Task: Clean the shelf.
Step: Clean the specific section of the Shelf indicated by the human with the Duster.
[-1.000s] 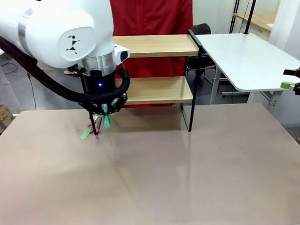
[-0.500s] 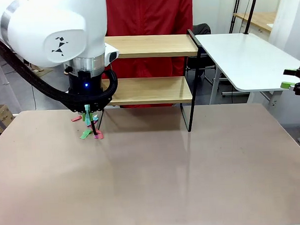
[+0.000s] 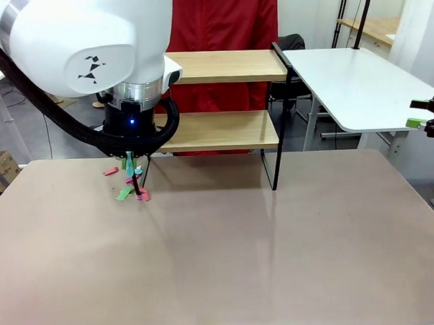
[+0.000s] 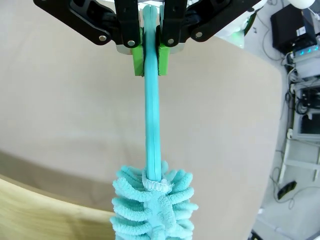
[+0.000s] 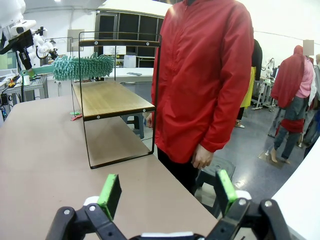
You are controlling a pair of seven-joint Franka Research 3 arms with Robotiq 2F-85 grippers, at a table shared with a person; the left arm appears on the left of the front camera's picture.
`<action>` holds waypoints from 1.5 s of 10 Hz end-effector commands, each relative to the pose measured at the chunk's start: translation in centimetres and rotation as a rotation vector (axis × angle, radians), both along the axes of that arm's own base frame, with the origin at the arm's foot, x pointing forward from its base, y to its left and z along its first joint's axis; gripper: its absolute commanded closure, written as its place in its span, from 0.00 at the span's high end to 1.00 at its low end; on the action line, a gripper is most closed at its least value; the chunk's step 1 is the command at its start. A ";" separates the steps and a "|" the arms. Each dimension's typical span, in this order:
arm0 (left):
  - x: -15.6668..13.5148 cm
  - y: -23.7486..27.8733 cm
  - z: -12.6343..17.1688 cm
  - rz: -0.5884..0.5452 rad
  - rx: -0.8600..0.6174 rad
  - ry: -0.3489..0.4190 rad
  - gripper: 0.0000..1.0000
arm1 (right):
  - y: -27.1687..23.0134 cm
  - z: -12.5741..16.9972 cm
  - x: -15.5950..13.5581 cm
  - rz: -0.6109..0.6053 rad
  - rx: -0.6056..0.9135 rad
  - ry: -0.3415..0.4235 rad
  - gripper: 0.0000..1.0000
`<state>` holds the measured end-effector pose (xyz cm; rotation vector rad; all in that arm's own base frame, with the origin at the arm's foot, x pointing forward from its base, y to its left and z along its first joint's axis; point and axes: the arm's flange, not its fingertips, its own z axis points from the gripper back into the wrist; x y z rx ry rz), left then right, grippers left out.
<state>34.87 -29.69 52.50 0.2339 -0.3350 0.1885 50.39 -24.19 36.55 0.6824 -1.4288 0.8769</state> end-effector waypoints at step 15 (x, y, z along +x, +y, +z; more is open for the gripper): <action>-1.7 8.1 1.8 -0.924 -0.274 0.033 0.13 | 0.2 0.4 0.1 -0.003 -0.009 0.021 1.00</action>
